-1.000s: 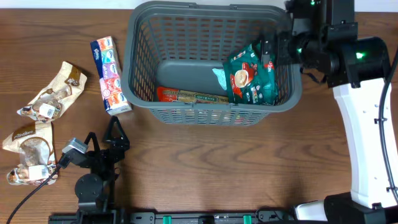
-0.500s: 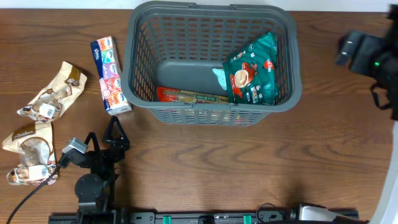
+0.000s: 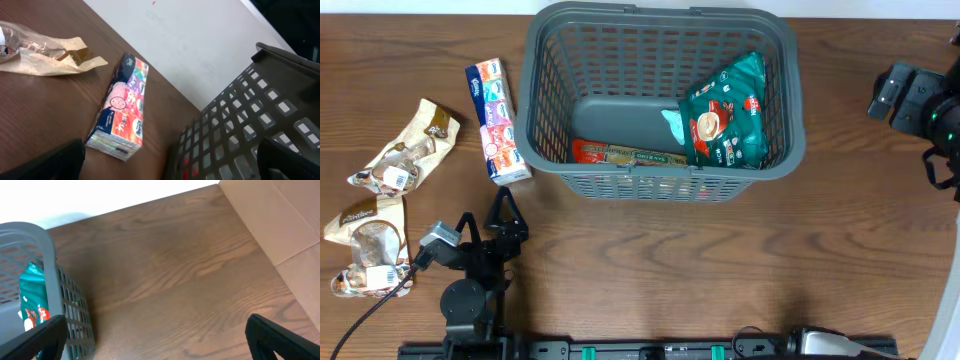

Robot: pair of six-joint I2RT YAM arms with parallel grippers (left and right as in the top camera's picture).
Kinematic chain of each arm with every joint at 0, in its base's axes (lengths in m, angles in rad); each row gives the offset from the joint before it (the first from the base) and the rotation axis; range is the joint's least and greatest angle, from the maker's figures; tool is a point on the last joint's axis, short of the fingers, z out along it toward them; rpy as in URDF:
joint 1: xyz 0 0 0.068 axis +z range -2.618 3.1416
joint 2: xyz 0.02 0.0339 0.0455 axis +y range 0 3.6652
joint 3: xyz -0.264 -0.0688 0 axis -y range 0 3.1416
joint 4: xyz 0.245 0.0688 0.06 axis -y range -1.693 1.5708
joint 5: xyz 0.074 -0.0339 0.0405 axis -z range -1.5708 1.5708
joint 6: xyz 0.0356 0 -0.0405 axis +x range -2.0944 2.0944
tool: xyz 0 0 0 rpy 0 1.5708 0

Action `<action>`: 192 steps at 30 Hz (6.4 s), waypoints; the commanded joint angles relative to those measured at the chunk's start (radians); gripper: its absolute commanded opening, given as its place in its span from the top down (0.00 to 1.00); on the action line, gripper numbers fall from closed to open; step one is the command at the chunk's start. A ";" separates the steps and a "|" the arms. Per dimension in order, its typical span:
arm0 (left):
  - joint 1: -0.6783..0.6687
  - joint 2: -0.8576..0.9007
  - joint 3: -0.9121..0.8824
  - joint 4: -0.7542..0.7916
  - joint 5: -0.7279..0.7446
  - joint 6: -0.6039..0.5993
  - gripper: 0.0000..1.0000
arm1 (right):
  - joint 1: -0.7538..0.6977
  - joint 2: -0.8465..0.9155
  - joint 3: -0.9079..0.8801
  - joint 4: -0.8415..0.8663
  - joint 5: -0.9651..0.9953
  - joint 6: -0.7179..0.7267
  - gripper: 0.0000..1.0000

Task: Pack container
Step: 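Open the right gripper and withdraw it to the right, then move the left gripper toward the crumpled paper snack bags, then grasp a crumpled paper snack bag with the left gripper, then lift the PanTree snack bag with the left gripper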

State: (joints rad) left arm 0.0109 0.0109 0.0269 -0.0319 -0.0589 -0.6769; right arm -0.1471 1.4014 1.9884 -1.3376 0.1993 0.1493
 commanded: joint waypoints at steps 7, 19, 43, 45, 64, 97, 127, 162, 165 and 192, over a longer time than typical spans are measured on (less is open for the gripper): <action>-0.003 -0.007 -0.023 -0.030 -0.019 0.006 0.01 | -0.006 0.001 0.012 -0.002 0.014 0.010 0.01; -0.003 0.014 0.180 -0.195 0.022 0.116 0.01 | -0.006 0.001 0.012 -0.002 0.014 0.010 0.01; -0.003 0.925 1.186 -0.952 -0.214 0.314 0.01 | -0.006 0.001 0.012 -0.002 0.014 0.010 0.01; -0.003 0.958 1.186 -0.918 -0.215 0.314 0.01 | -0.006 0.001 0.012 -0.002 0.014 0.010 0.01; 0.126 1.189 1.186 -0.841 0.008 0.386 0.01 | -0.006 0.001 0.012 -0.002 0.014 0.010 0.01; 0.516 1.499 1.186 -0.833 0.026 0.969 0.01 | -0.006 0.001 0.012 -0.002 0.014 0.010 0.01; 0.512 1.916 1.186 -0.385 0.021 1.653 0.01 | -0.006 0.001 0.012 -0.002 0.014 0.010 0.01; 0.517 2.018 1.185 -0.252 0.073 1.262 0.92 | -0.006 0.001 0.012 -0.002 0.014 0.010 0.01; 0.516 2.035 1.183 -0.285 0.069 1.262 0.94 | -0.006 0.001 0.012 -0.002 0.014 0.010 0.01; 0.507 1.841 1.266 -0.312 0.012 1.195 0.95 | -0.006 0.001 0.012 -0.002 0.014 0.010 0.01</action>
State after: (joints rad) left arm 0.5198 1.9221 1.2598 -0.3408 -0.0334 0.5411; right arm -0.1471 1.4014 1.9888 -1.3392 0.1997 0.1493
